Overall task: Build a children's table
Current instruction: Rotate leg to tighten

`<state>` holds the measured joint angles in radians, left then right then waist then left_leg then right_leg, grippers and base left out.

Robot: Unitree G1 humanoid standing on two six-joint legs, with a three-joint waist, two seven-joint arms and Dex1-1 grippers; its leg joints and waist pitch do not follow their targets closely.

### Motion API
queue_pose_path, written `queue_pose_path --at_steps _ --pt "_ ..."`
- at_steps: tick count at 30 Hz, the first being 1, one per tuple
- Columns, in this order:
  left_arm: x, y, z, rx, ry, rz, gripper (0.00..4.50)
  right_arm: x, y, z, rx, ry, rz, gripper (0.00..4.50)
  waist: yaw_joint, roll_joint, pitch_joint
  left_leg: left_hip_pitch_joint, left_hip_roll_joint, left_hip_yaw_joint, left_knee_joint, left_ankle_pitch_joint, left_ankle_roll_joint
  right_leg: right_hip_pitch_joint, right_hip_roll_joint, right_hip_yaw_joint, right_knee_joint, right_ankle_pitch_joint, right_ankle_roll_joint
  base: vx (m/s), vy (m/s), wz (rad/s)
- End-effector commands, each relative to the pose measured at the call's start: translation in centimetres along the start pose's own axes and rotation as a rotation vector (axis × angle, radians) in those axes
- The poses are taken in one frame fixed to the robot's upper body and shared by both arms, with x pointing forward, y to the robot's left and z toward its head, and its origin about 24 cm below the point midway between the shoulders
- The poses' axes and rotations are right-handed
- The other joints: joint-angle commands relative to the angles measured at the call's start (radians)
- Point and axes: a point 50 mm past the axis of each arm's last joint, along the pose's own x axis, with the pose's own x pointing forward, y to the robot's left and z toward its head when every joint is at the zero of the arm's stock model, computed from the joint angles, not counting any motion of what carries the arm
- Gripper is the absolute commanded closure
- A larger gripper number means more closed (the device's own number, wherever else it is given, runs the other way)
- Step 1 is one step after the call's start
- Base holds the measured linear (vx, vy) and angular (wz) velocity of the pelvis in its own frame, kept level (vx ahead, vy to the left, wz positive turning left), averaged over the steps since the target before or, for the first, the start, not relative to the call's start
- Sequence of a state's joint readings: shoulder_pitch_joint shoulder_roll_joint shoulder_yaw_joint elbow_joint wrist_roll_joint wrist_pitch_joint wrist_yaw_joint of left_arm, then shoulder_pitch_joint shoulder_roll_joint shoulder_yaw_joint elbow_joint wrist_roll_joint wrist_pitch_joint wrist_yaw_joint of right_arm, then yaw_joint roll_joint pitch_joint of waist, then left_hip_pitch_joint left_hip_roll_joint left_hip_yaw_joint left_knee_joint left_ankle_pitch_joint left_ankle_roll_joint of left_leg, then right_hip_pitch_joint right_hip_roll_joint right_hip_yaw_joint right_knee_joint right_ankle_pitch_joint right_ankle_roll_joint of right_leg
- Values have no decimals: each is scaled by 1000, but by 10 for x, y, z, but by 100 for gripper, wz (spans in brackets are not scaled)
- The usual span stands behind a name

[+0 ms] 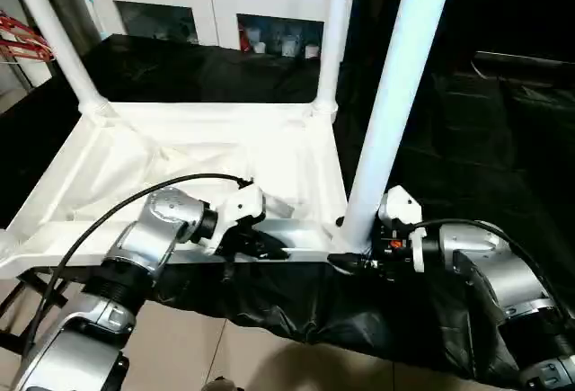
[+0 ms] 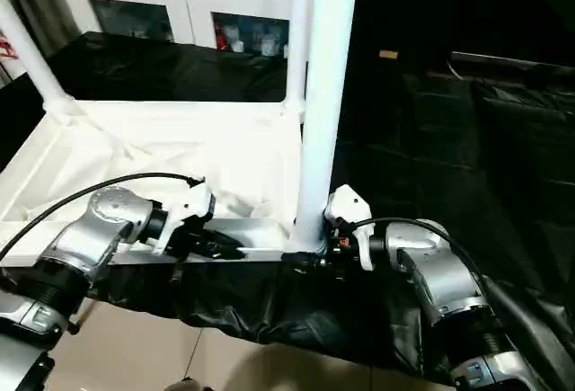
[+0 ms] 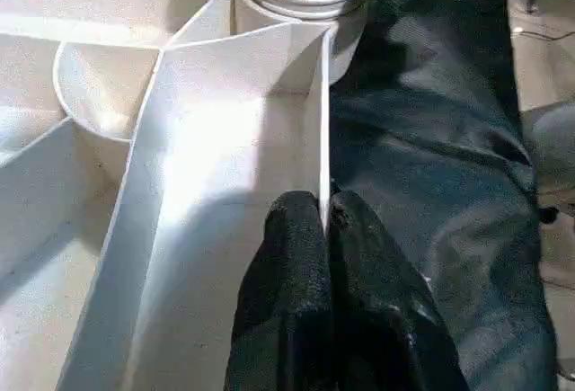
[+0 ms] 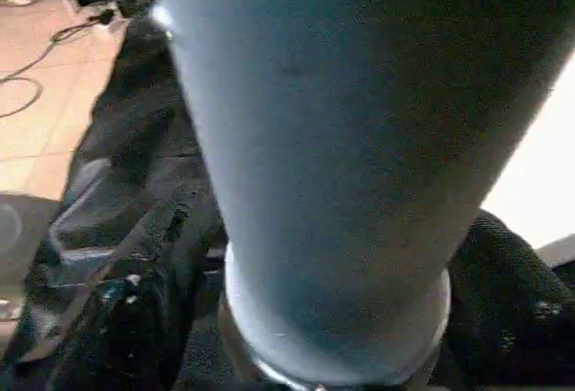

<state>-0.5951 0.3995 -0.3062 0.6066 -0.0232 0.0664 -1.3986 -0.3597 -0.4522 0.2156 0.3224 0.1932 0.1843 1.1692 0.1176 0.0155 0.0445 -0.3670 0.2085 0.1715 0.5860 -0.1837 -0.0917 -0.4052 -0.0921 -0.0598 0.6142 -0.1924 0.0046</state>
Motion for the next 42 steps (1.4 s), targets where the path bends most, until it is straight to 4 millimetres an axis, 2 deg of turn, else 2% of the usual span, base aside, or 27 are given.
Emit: queue_pose_path --at_steps 1,7,8,12,13,15,16,17,18,20,21,22,23,24,25,27,29,30,31,32,33,34,36,38,40,41,42 --pt "-2 5 17 44 -71 -19 450 6 3 2 -18 16 57 127 6 -11 -62 5 18 4 -66 -163 69 56 -46 34 -59 -87 -258 0 0 0" --pt "-2 7 19 49 -64 -27 450 8 6 0 -17 19 90 167 13 -6 -64 6 18 4 -64 -156 67 57 -46 34 -56 -53 -268 0 0 0" --pt "-1 7 19 49 -64 -29 450 8 6 -1 -15 18 92 172 15 -2 -64 6 18 4 -64 -160 64 57 -46 34 -56 -54 -270 0 0 0" --pt "1 6 18 42 -73 -33 450 9 9 -4 0 6 89 176 21 -3 -66 7 19 3 -63 -163 61 58 -46 34 -55 -40 -274 0 0 0" --pt "6 6 18 30 -85 -9 450 11 11 -6 33 -22 65 178 21 2 -66 6 19 3 -63 -167 60 57 -46 34 -55 -36 -275 0 0 0" --pt "8 7 19 27 -89 4 450 12 11 -7 46 -35 52 178 25 -1 -65 8 19 3 -64 -177 58 57 -46 33 -56 -45 -275 0 0 0" --pt "16 10 19 32 -65 63 450 18 10 -9 85 -65 -19 178 24 5 -64 8 19 3 -65 -184 54 57 -46 34 -58 -57 -271 0 0 0" --pt "19 11 20 36 -55 83 450 20 9 -10 93 -70 -47 178 23 3 -64 7 20 3 -66 -188 50 57 -46 34 -59 -63 -268 0 0 0" --pt "19 11 20 36 -55 83 450 20 9 -10 93 -70 -47 178 22 3 -62 10 18 1 -68 -211 38 56 -48 34 -64 -108 -260 0 0 0" --pt "29 16 24 15 -57 163 450 28 3 -14 119 -63 -178 178 19 -8 -59 11 18 2 -73 -230 27 54 -49 35 -72 -175 -237 0 0 0" --pt "37 18 28 7 -61 197 450 34 0 -16 147 -62 -255 178 18 -4 -57 11 19 1 -75 -237 21 52 -50 35 -73 -200 -229 0 0 0" --pt "42 19 30 4 -63 219 450 39 -1 -17 166 -61 -305 178 17 -13 -54 11 17 2 -77 -245 15 51 -49 35 -78 -233 -218 0 0 0" --pt "47 20 32 5 -63 238 450 43 -2 -17 183 -68 -339 178 17 -7 -53 15 16 -2 -80 -264 -2 49 -53 34 -84 -309 -195 0 0 0" --pt "50 20 34 5 -64 251 450 46 -2 -17 195 -73 -364 179 14 -17 -51 12 14 -4 -83 -268 -8 52 -54 35 -88 -353 -170 0 0 0" --pt "58 21 40 -8 -74 284 450 56 -2 -17 233 -85 -423 179 14 -18 -53 15 15 -4 -85 -270 -10 50 -54 37 -91 -361 -156 0 0 0" --pt "70 22 48 -28 -92 326 450 72 -4 -15 277 -94 -536 179 11 -14 -51 18 14 -5 -87 -282 -17 45 -53 37 -93 -365 -151 0 0 0" --pt "79 21 52 -30 -104 348 450 84 -6 -12 323 -99 -629 179 3 -15 -52 19 10 -6 -90 -294 -26 43 -51 38 -97 -391 -136 0 0 0" --pt "81 21 52 -30 -106 355 450 87 -6 -11 335 -99 -651 179 1 -16 -52 20 9 -5 -90 -295 -25 42 -49 38 -99 -391 -132 0 0 0" --pt "83 20 53 -25 -106 349 450 93 -5 -6 316 -122 -646 179 -2 -9 -54 19 9 -6 -89 -290 -21 44 -50 39 -98 -370 -133 0 0 0" --pt "83 20 53 -23 -106 346 450 94 -4 -5 312 -126 -636 179 -4 -11 -54 19 10 -5 -89 -290 -18 43 -49 39 -99 -360 -134 0 0 0" --pt "84 19 53 -15 -108 333 450 99 -1 -1 296 -143 -600 144 -5 -10 -54 17 9 -4 -89 -291 -12 45 -48 39 -98 -342 -136 0 0 0" --pt "85 17 53 -9 -109 321 450 103 1 3 283 -157 -567 144 -6 -11 -54 14 9 -4 -90 -282 -6 47 -47 39 -96 -321 -139 0 0 0" --pt "83 16 50 -2 -97 306 450 103 3 7 255 -179 -542 107 -6 -11 -56 13 9 -3 -89 -268 0 48 -46 39 -94 -295 -145 0 0 0" --pt "77 15 47 1 -96 290 450 94 0 9 262 -213 -522 100 -6 -11 -56 11 10 -3 -89 -262 6 51 -47 40 -91 -280 -151 0 0 0" --pt "68 13 42 18 -102 255 450 80 -4 7 201 -200 -485 73 -5 -11 -57 10 11 -3 -88 -258 16 53 -47 39 -91 -269 -154 0 0 0" --pt "67 13 42 18 -101 250 450 78 -4 7 191 -195 -483 57 -4 -4 -57 11 13 -4 -88 -257 17 52 -48 40 -89 -257 -158 0 0 0" --pt "63 12 40 22 -102 237 450 71 -7 5 161 -177 -475 57 -7 -10 -57 8 11 -3 -87 -244 21 55 -45 39 -87 -231 -164 0 0 0"
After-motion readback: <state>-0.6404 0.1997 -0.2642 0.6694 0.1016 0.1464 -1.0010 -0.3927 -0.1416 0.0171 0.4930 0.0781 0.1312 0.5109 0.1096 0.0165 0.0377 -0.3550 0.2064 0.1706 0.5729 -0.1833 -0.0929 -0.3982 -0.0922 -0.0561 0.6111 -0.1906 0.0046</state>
